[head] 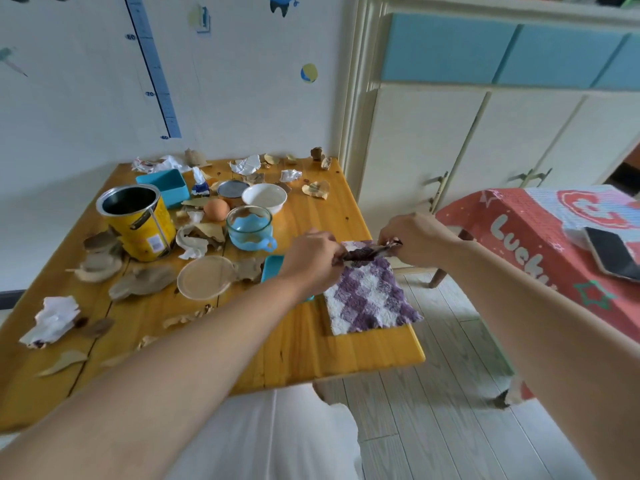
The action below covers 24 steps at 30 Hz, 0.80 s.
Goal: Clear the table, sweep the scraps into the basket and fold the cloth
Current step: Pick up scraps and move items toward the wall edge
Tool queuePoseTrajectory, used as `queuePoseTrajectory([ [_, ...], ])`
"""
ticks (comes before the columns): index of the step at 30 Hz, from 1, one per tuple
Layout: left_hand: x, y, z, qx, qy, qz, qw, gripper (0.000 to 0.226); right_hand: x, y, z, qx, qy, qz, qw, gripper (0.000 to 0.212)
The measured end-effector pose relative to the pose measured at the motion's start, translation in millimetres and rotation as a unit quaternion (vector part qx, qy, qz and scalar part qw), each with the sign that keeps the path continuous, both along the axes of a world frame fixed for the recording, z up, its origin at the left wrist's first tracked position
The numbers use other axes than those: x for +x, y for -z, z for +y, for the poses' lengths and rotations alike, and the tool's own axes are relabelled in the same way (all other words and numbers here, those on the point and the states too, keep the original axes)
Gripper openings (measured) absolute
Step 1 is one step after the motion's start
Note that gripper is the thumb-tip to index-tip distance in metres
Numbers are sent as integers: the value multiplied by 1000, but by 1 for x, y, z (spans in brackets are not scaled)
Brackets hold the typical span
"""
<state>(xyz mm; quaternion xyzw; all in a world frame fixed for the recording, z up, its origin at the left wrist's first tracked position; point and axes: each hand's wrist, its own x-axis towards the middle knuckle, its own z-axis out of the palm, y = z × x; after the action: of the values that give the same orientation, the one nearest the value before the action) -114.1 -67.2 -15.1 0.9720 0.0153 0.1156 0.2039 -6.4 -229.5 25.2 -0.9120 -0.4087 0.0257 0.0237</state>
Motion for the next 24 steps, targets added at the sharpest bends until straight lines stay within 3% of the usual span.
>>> queuePoseTrajectory([
  [5,-21,11,-10,34,42,-7,999,21,-20,15,-14,-14,2,4,1000,22],
  [9,-33,23,-10,110,102,-51,987,16,-34,22,-21,-39,-2,18,999,30],
  [14,-41,36,-5,241,170,-77,952,18,-46,42,-25,-51,-11,32,998,38],
  [18,-45,40,-10,335,207,-74,916,35,-53,53,-29,-78,-15,44,996,34],
  [20,-47,40,-12,344,209,-48,914,23,-54,50,-30,-65,-9,67,996,28],
  [24,-51,36,-13,294,189,-17,937,30,-47,44,-23,-16,14,86,996,19],
])
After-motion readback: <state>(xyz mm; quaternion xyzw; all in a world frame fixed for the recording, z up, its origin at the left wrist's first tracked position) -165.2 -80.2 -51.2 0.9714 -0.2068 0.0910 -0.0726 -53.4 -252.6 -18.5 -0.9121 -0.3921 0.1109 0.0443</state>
